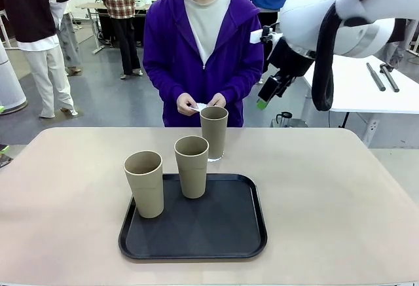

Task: Place coasters on the table and set cups on them.
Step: Take one Reusable plastic cup from the Flat Tray and place it on a coaster set by the human.

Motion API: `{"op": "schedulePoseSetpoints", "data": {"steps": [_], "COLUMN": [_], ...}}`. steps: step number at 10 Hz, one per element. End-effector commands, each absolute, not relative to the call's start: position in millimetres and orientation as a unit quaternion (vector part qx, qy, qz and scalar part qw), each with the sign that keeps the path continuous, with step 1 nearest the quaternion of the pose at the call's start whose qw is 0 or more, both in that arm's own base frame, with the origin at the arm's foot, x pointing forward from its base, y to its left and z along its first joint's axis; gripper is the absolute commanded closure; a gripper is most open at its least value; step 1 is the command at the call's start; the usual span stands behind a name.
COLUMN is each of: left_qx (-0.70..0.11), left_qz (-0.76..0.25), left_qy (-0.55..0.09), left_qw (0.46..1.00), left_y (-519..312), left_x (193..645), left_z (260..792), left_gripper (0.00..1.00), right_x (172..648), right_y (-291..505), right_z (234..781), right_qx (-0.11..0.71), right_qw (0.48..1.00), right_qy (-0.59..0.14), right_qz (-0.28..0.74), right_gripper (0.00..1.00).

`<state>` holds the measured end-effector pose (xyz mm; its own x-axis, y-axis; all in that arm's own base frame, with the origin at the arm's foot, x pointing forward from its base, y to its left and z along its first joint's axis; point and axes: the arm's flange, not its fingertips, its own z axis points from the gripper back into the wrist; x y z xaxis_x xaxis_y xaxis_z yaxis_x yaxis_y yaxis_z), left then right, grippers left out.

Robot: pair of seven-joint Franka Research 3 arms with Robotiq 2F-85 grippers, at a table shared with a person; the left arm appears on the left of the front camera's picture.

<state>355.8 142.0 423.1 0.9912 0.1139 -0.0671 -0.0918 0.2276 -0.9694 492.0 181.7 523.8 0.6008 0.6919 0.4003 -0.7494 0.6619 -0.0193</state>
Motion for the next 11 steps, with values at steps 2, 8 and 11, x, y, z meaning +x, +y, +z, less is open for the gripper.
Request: {"op": "schedulePoseSetpoints", "data": {"steps": [2, 8, 11], "left_qx": [-0.625, -0.625, -0.625], "left_qz": [0.065, 0.065, 0.065], "left_qy": [-0.014, -0.014, -0.014], "left_qw": [0.778, 0.778, 0.778], "left_y": [141, 141, 141], "left_x": [355, 355, 355], "left_z": [426, 426, 426], "left_gripper": [0.00, 0.00, 0.00], "right_x": [464, 415, 413], "right_y": [76, -68, -127], "right_z": [539, 524, 525], "right_qx": [0.063, 0.378, 0.565], "right_qw": [0.945, 0.908, 0.805], "right_qy": [-0.196, -0.156, -0.176], "right_qz": [0.255, 0.093, 0.051], "right_gripper": [0.00, 0.00, 0.00]}}
